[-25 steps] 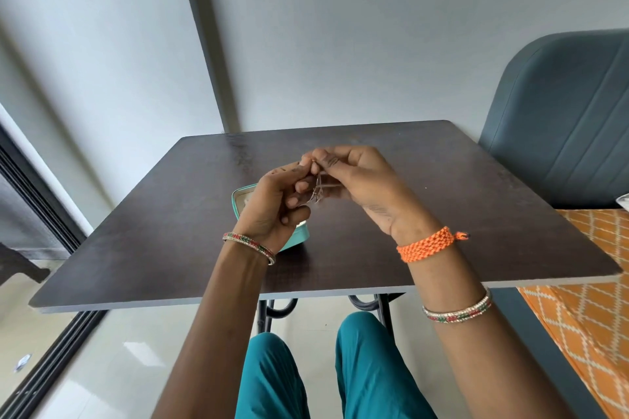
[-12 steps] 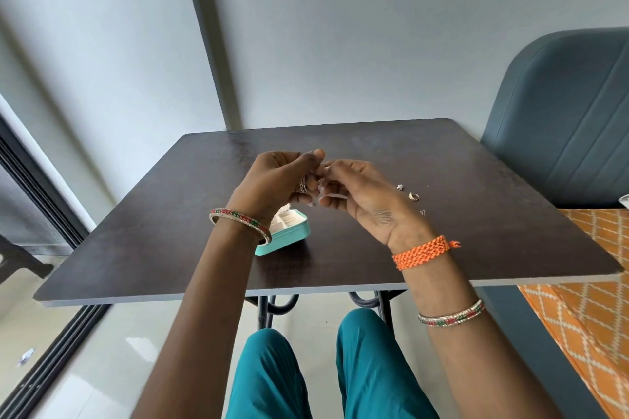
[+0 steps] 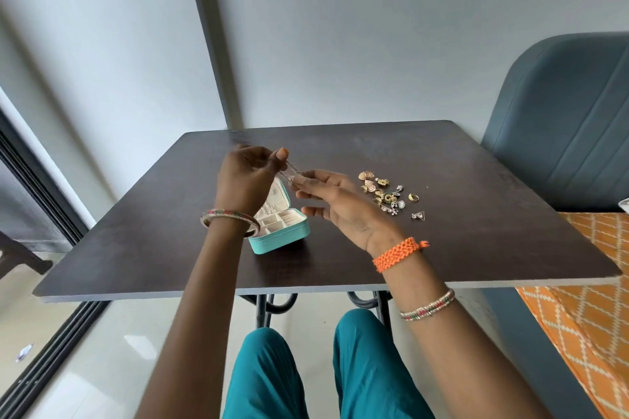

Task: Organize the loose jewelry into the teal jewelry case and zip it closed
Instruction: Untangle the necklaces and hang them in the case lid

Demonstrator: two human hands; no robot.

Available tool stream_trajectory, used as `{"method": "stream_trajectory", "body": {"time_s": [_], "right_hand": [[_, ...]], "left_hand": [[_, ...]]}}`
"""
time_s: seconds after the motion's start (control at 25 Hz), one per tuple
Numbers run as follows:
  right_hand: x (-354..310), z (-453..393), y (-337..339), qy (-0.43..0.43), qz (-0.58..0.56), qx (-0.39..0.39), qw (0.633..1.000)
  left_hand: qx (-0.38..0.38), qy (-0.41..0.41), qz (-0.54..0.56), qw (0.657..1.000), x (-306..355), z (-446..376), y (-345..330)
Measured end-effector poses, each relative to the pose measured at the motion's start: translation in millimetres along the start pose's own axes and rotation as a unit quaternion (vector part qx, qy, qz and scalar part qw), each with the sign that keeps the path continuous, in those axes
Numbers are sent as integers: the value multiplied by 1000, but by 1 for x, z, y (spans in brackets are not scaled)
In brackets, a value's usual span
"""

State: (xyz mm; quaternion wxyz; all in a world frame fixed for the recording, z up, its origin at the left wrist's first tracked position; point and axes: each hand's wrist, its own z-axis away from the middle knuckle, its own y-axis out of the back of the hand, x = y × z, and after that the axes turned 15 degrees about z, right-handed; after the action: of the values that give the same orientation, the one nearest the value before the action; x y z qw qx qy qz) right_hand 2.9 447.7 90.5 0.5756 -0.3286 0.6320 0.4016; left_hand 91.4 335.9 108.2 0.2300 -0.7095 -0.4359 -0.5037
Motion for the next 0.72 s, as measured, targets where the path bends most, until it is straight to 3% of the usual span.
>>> {"method": "stream_trajectory", "body": {"time_s": [0.12, 0.24, 0.32, 0.44, 0.56, 0.72], "right_hand": [[9, -2, 1, 8, -8, 27, 1000], [15, -7, -12, -4, -100, 40, 994], [21, -10, -22, 5, -155, 90, 984], [24, -10, -21, 3, -211, 126, 969], [22, -11, -6, -4, -146, 107, 983], [3, -25, 20, 51, 28, 117, 991]], "left_hand": [[-18, 49, 56, 997, -10, -8, 1], [62, 8, 91, 994, -20, -6, -10], [96, -31, 94, 990, -24, -3, -19], [41, -45, 76, 995, -24, -6, -22], [-28, -51, 15, 998, -18, -20, -14], [-123, -48, -68, 989, -8, -33, -10]]}}
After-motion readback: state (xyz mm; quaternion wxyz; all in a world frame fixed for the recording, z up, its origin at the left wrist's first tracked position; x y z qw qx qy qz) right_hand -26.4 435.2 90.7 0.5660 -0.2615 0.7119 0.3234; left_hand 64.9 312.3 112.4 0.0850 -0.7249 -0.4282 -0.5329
